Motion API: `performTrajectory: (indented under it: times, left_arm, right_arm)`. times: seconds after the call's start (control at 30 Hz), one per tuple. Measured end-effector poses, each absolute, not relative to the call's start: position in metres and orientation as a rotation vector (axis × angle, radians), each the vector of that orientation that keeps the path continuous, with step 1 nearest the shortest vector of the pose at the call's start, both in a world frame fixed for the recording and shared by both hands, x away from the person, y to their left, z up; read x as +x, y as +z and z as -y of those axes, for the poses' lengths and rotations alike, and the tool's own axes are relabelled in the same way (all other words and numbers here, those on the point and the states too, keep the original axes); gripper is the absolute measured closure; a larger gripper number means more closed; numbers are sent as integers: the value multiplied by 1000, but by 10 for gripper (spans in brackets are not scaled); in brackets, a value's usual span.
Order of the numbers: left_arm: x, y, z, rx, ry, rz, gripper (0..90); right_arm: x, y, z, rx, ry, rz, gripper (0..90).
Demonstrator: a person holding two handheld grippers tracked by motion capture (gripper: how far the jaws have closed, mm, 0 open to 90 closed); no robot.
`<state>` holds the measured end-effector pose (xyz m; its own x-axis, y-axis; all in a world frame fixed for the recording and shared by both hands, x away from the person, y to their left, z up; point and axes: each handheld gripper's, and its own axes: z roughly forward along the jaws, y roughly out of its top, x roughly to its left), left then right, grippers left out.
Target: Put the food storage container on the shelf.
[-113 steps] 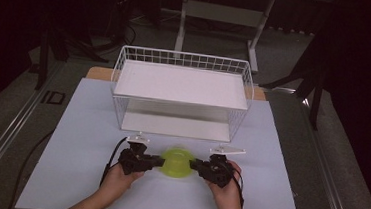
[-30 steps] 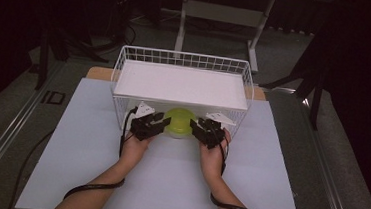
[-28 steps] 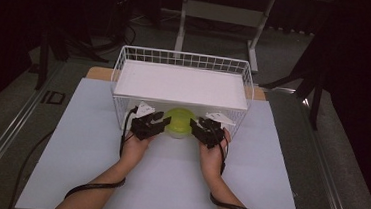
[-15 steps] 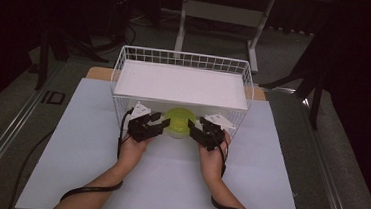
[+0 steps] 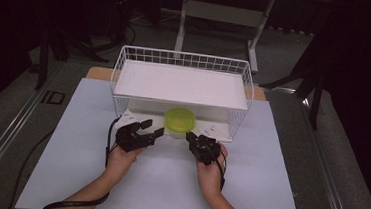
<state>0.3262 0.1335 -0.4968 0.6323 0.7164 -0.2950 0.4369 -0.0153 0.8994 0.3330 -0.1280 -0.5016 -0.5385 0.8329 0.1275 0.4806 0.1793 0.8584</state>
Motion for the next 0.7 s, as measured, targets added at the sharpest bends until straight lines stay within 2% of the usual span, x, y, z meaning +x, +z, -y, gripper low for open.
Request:
performTrajectory:
  times: [0.03,0.1,0.13,0.17,0.2,0.27,0.7]
  left_arm:
    - [323,-497,-134,1663,295,-949,285]
    - [320,-498,-134,1688,317,-948,282]
    - [320,-498,-134,1688,317,-948,243]
    - [317,-499,-133,1706,365,-956,152]
    - [316,-502,-133,1722,368,-965,127]
    - [316,-505,-133,1731,363,-967,18]
    - [315,-512,-143,1705,381,-992,13]
  right_arm:
    - [333,-504,127,1247,1300,-2110,897]
    - [334,-508,124,1265,1297,-2129,898]
    - [334,-510,122,1266,1295,-2134,899]
    - [334,-512,120,1265,1286,-2139,899]
    - [335,-513,118,1261,1284,-2142,899]
    - [336,-516,114,1264,1272,-2155,899]
    - [359,-522,100,1303,1274,-2136,899]
